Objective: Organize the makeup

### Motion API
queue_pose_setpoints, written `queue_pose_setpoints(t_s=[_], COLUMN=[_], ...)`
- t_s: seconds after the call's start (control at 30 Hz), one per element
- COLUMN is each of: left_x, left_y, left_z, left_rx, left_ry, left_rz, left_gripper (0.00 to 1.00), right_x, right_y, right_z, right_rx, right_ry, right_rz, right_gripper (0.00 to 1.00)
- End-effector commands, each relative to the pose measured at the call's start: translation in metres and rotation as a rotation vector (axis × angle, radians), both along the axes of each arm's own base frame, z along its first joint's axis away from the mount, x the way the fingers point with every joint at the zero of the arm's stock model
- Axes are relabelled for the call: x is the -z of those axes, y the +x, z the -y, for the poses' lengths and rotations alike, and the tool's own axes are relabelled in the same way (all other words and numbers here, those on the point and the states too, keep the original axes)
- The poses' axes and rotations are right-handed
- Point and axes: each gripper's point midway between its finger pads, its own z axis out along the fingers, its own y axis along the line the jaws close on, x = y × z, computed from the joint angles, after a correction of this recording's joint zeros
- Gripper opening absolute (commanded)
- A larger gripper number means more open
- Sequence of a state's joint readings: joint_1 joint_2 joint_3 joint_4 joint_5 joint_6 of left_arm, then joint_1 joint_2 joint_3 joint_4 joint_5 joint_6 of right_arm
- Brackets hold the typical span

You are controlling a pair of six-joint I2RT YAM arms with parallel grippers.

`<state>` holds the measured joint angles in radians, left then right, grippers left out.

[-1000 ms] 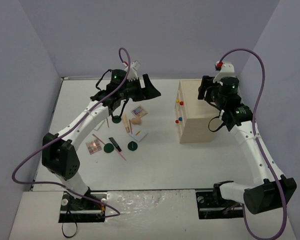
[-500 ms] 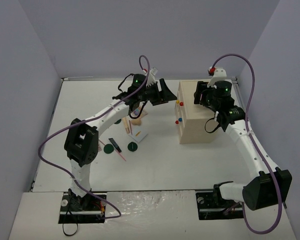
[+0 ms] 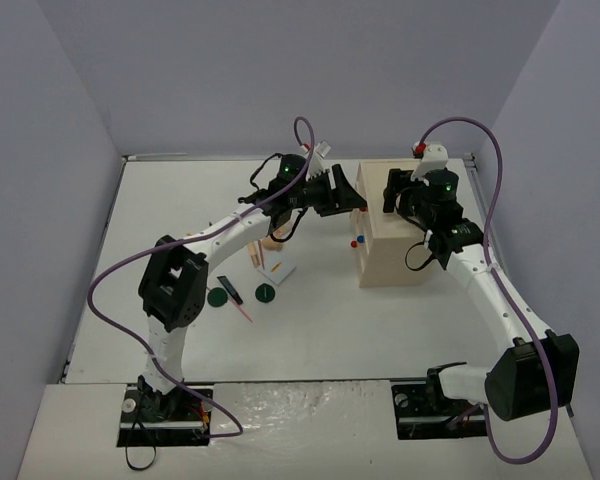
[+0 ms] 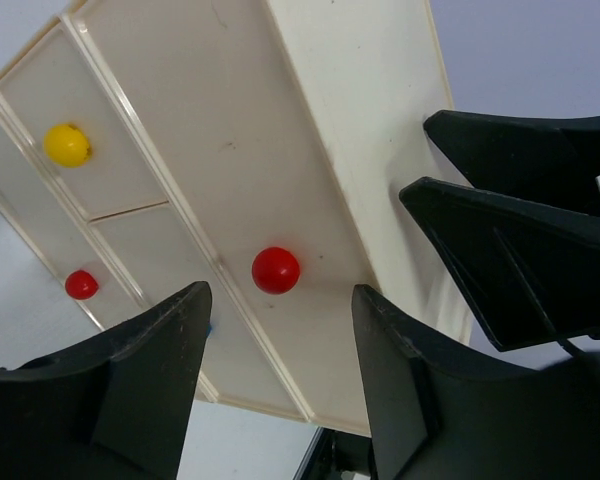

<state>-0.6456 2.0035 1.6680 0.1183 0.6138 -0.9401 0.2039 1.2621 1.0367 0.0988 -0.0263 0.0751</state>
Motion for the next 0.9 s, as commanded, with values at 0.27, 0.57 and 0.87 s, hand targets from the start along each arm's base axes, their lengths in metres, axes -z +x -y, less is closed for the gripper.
queue_pose_setpoints(t_s=[0.27, 0.57, 0.87], left_x=[-0.042, -0.039, -0.042], left_y=[0.002, -0.004, -0.009], left_z=[0.015, 0.018, 0.022], left_rx=[0.050, 0.100, 0.138], left_ry=[-0.187, -0.239, -0.309], left_rz=[0.119, 0.168, 0.171], left_gripper=[0.41, 0.41, 0.39], right_x=[0.014, 0.021, 0.022], right_y=[-0.003, -0.005, -0.005], right_z=[0.000, -0.007, -0.007], right_rx=[0.002, -0.030, -0.032], right_ry=[0.003, 0.018, 0.017], right_rz=[-0.018, -0.032, -0.036], right_gripper=[0.67, 0.67, 0.67])
